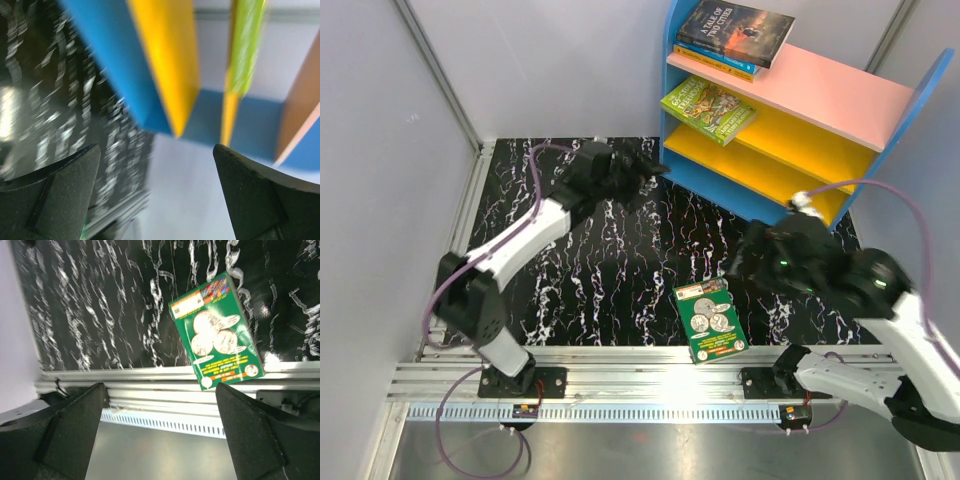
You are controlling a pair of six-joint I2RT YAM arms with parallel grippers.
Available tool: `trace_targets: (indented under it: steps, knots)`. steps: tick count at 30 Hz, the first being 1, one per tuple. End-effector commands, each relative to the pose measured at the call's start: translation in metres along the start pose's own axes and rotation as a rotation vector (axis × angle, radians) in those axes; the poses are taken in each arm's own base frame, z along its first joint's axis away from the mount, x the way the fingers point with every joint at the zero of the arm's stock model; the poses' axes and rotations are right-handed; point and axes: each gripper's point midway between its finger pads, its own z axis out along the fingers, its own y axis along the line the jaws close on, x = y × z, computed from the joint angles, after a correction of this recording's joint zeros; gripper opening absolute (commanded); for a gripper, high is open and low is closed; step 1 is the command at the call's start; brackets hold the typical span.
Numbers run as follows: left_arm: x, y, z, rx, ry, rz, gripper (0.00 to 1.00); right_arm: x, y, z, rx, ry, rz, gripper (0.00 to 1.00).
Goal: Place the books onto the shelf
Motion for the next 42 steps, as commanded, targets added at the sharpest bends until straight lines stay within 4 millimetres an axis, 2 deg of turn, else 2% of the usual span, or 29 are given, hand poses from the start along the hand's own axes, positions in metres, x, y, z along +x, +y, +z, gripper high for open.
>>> trace_targets:
  steps: [1, 2, 3, 4, 5, 6, 9, 10, 12, 13, 17, 22, 25, 26, 29, 31, 32, 35, 36, 37, 39, 42]
  knots:
    - [0.049, 0.047, -0.04, -0.111, 0.061, 0.201, 0.99, 0.041, 0.0, 0.05, 0.059, 0.223, -0.075, 1.0]
    - [0.057, 0.052, -0.053, -0.11, 0.076, 0.239, 0.99, 0.034, -0.004, 0.066, 0.051, 0.23, -0.042, 1.0]
    - [0.079, 0.087, -0.057, -0.182, 0.141, 0.245, 0.99, 0.038, -0.011, 0.076, 0.057, 0.272, -0.008, 1.0]
    - [0.088, 0.098, -0.062, -0.194, 0.168, 0.25, 0.99, 0.054, -0.026, 0.089, 0.081, 0.353, 0.027, 1.0]
    - [0.098, 0.106, -0.07, -0.195, 0.196, 0.258, 0.99, 0.056, -0.035, 0.096, 0.089, 0.367, 0.051, 1.0]
    - [0.116, 0.126, -0.074, -0.218, 0.252, 0.263, 0.99, 0.053, -0.052, 0.111, 0.116, 0.361, 0.121, 1.0]
    - [0.148, 0.141, -0.083, -0.211, 0.348, 0.28, 0.99, 0.058, -0.07, 0.128, 0.156, 0.391, 0.2, 1.0]
    - [0.158, 0.153, -0.084, -0.232, 0.377, 0.284, 0.99, 0.069, -0.083, 0.136, 0.209, 0.43, 0.223, 1.0]
    - [0.177, 0.166, -0.084, -0.262, 0.427, 0.296, 0.99, 0.073, -0.086, 0.151, 0.21, 0.439, 0.253, 1.0]
    - [0.185, 0.174, -0.084, -0.275, 0.447, 0.291, 0.99, 0.084, -0.094, 0.16, 0.234, 0.476, 0.273, 1.0]
    - [0.206, 0.192, -0.079, -0.309, 0.483, 0.276, 0.99, 0.095, -0.106, 0.189, 0.247, 0.495, 0.309, 1.0]
    - [0.231, 0.194, -0.064, -0.276, 0.52, 0.261, 0.99, 0.103, -0.144, 0.195, 0.403, 0.482, 0.291, 1.0]
    - [0.244, 0.192, -0.056, -0.277, 0.535, 0.277, 0.99, 0.106, -0.157, 0.194, 0.438, 0.465, 0.305, 1.0]
    - [0.249, 0.201, -0.051, -0.306, 0.541, 0.269, 0.99, 0.107, -0.159, 0.197, 0.437, 0.459, 0.318, 1.0]
    - [0.268, 0.204, -0.04, -0.298, 0.57, 0.242, 0.99, 0.124, -0.163, 0.203, 0.427, 0.502, 0.358, 1.0]
    - [0.277, 0.209, -0.037, -0.318, 0.584, 0.218, 0.99, 0.119, -0.157, 0.208, 0.386, 0.48, 0.356, 0.99]
    - [0.285, 0.212, -0.032, -0.312, 0.596, 0.222, 0.99, 0.114, -0.153, 0.212, 0.357, 0.459, 0.357, 0.96]
    - [0.299, 0.214, -0.028, -0.32, 0.617, 0.202, 0.99, 0.113, -0.148, 0.216, 0.322, 0.458, 0.351, 0.71]
    - [0.304, 0.217, -0.026, -0.324, 0.623, 0.195, 0.99, 0.119, -0.148, 0.218, 0.321, 0.491, 0.354, 0.38]
    - [0.308, 0.218, -0.025, -0.325, 0.625, 0.176, 0.99, 0.122, -0.148, 0.22, 0.312, 0.508, 0.354, 0.22]
    - [0.316, 0.215, -0.022, -0.295, 0.638, 0.169, 0.99, 0.13, -0.147, 0.226, 0.289, 0.546, 0.348, 0.0]
    - [0.323, 0.21, -0.022, -0.25, 0.651, 0.149, 0.99, 0.136, -0.148, 0.231, 0.269, 0.571, 0.34, 0.0]
